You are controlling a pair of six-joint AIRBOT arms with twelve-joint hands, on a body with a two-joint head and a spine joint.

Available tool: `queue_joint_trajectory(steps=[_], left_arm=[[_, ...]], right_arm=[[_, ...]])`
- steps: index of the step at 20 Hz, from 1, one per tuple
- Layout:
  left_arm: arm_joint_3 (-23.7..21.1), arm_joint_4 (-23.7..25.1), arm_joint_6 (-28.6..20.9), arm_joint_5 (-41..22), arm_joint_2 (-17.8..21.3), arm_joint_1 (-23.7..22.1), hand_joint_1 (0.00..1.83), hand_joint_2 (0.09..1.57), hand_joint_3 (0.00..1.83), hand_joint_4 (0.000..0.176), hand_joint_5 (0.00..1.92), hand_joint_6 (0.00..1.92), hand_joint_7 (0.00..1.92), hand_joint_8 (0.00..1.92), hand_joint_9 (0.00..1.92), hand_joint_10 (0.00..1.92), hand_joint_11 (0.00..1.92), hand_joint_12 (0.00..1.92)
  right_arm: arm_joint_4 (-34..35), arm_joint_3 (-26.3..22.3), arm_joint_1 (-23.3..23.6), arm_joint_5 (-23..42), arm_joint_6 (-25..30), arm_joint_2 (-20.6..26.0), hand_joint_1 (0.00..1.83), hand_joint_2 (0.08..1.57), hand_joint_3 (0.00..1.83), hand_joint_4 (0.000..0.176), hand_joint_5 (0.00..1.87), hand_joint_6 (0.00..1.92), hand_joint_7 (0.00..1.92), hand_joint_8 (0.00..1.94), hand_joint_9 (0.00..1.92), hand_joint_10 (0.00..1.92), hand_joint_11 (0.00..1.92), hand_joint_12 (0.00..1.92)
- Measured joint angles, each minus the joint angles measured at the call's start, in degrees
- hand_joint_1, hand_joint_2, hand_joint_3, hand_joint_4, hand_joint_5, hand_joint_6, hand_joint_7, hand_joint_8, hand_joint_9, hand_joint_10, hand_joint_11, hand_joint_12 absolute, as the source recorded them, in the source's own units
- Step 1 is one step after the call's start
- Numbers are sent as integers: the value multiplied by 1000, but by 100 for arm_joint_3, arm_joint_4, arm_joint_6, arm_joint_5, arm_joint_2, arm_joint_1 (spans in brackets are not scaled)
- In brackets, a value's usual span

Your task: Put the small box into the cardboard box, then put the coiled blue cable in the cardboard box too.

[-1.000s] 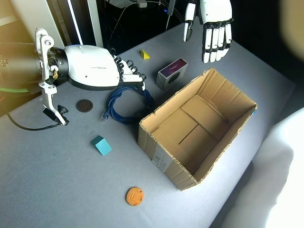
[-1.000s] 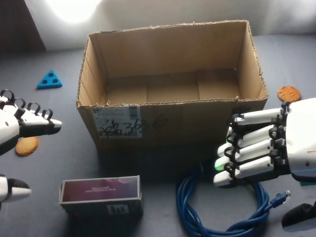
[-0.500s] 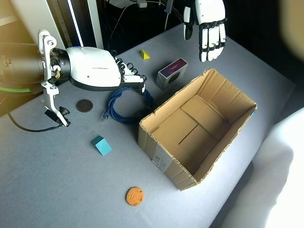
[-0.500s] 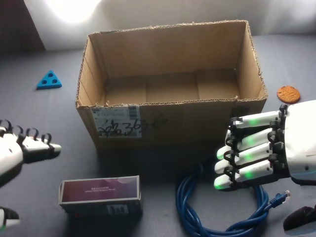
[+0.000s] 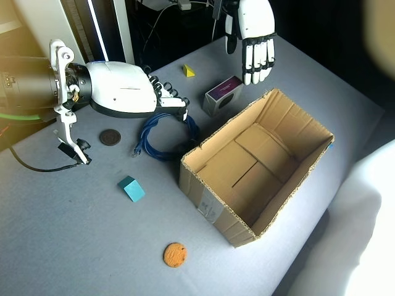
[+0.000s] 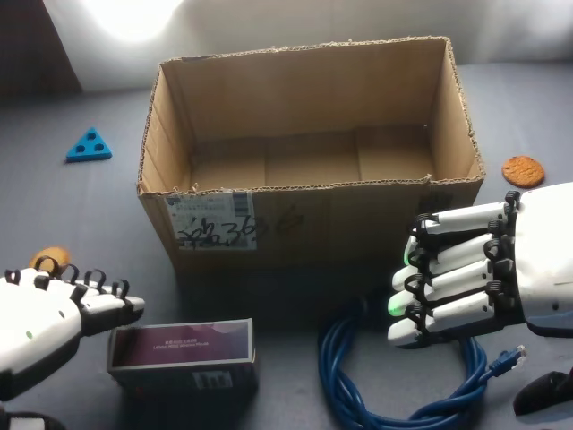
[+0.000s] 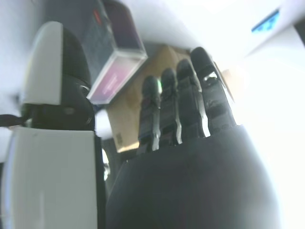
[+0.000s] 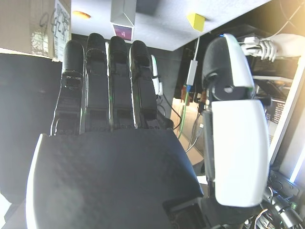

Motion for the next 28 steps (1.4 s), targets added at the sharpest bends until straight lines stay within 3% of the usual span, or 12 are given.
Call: queue_joint_trajectory(steps=[4,12,23,24,28], left_arm=[[0,-22,2,-166,-188,72,1438,1061,0,0,225,10,194,7,166,8,0,629],[20,-44,-70,-494,-553,94,1406,1054,0,0,242,2,211,3,176,4,0,663],[317,31,-267,-612,-697,-22,1413,1065,0,0,225,3,185,1,158,3,0,613],[328,2,-278,-627,-726,-46,1409,1059,0,0,224,2,191,3,158,3,0,607],[350,-210,-278,-706,-826,-50,1401,1055,0,0,230,1,211,3,172,2,0,608]], right_arm=[[-2,0,0,0,-7,0,745,1085,0,0,465,6,448,4,410,4,0,965],[-2,0,0,9,-9,0,692,1093,4,0,461,0,448,0,417,0,0,992],[-4,0,0,33,-9,0,696,1094,0,0,493,4,470,3,432,3,0,1021],[-7,0,0,33,-9,0,658,1114,4,0,511,8,479,4,447,7,0,1080],[-7,0,0,50,-11,0,663,1104,0,0,483,2,457,2,422,1,0,1019]])
